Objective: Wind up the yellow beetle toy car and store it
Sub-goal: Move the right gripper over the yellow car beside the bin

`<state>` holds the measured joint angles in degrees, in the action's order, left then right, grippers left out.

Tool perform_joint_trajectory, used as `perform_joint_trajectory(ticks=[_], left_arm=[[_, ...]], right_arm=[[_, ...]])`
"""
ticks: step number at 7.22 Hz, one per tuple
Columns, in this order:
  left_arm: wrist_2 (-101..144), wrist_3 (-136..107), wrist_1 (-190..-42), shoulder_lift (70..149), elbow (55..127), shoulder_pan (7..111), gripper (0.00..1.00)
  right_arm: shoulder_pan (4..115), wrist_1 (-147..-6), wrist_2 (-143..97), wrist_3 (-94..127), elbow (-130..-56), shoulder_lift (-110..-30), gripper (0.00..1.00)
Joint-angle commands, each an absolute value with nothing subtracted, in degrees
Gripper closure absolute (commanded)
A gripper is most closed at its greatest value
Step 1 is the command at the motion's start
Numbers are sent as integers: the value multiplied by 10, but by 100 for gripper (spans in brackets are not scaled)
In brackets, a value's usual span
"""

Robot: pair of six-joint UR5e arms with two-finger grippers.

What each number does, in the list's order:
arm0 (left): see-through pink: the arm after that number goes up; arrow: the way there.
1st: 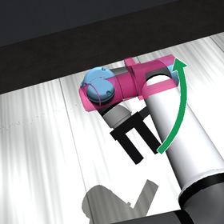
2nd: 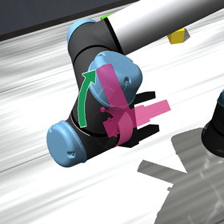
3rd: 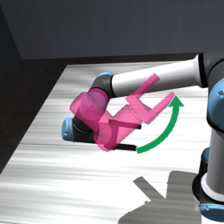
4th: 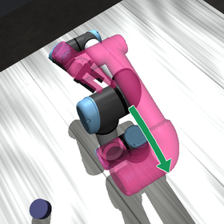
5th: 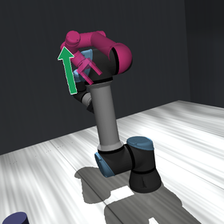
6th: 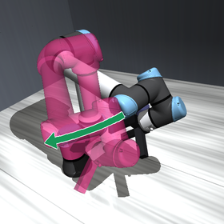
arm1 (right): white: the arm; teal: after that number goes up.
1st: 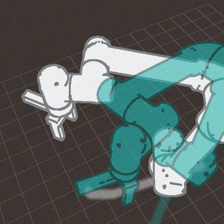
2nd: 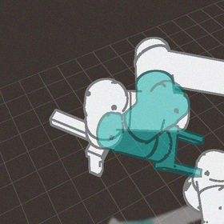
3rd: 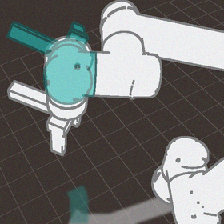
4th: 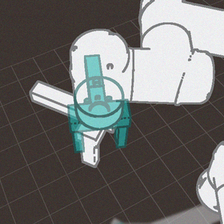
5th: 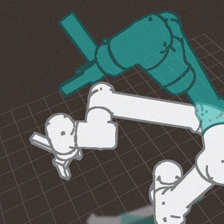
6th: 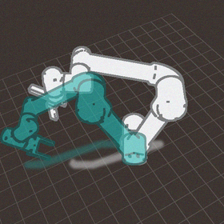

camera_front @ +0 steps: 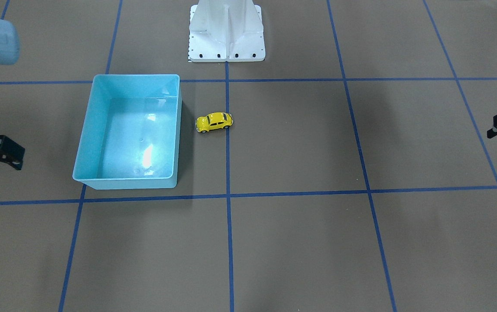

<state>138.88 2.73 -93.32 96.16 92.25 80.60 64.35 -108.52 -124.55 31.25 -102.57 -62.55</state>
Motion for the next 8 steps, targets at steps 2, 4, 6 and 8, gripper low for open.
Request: perform_joint_trajectory(ticks=[2,4,6,8], left_arm=[[1388,-1,-889,928,918,937,0],[1359,-24,-864,929,903,944,0],[1346,-19,-867,928,902,945,0],[1346,-22,-869,928,900,945,0]], right_arm=[[513,-1067,-1230,304,-1143,-575,0],[428,-1009,-1226,173,-1209,-585,0],[369,-1002,-1165,-35,-1209,-593,0],[279,-992,-1077,-81,-1161,-564,0]])
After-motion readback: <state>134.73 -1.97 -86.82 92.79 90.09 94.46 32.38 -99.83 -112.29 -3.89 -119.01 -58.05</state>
